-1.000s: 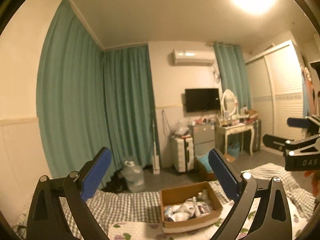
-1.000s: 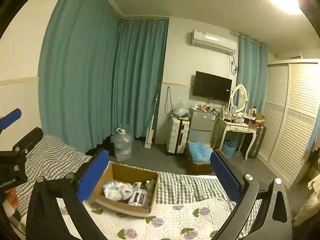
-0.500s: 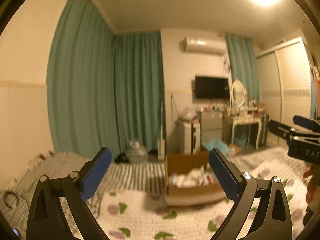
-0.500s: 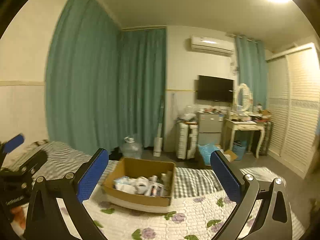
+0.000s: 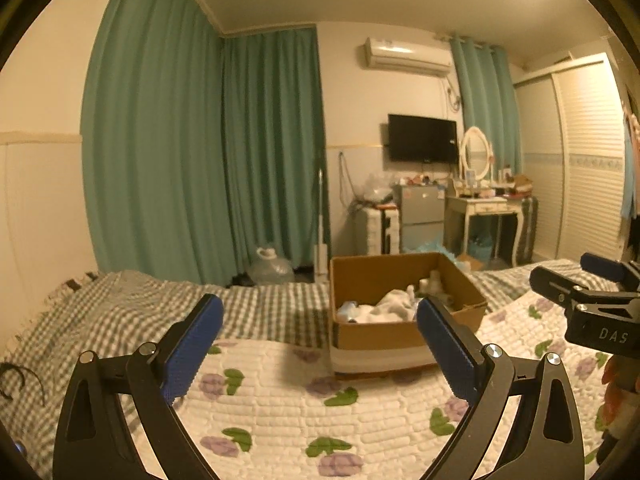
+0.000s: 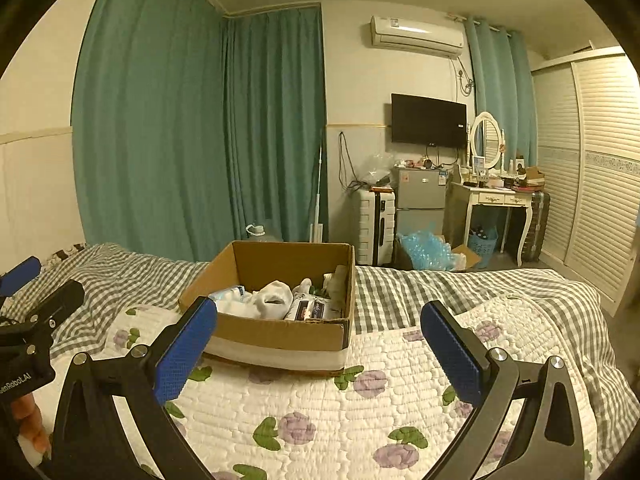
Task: Organize soft objects
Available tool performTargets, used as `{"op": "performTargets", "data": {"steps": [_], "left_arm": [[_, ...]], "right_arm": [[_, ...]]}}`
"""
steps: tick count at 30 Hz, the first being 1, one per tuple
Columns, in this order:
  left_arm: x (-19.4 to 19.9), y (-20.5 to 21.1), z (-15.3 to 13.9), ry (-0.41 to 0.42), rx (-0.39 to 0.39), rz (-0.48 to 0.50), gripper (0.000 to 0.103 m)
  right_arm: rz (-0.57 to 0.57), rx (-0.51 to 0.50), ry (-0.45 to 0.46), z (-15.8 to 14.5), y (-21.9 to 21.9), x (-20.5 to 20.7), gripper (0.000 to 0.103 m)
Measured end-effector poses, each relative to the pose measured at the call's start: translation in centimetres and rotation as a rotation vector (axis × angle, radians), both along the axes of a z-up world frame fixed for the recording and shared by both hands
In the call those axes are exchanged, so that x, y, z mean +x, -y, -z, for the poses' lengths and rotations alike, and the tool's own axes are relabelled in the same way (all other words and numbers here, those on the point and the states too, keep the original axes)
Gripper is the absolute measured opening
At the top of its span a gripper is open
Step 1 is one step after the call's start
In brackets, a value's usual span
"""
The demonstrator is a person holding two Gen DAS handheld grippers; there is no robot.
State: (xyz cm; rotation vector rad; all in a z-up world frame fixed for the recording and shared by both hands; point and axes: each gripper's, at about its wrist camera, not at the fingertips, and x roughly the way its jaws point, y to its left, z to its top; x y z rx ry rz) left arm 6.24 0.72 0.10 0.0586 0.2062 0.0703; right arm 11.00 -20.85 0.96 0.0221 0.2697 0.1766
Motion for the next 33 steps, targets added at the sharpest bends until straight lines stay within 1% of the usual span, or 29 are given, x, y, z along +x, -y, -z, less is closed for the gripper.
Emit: {"op": "performTargets", "data": {"steps": [7, 20, 33], "left_arm": [[0.23, -0.04, 0.31, -0.013, 0.005, 0.003, 0.099], [0.58, -0.11, 0.44, -0.031, 0.0, 0.014, 0.099], [0.47, -0.15, 0.63, -0.028, -0.001, 0.015, 0.099]], "right_arm": [[0.003, 0.016, -0.01, 0.14, 0.33, -0.19, 0.102], [-0.002, 0.007, -0.008, 0.32, -0.12, -0.22, 0.102], [-0.007, 0.0, -0.018, 0.42, -0.35, -0.16, 0.102]]}}
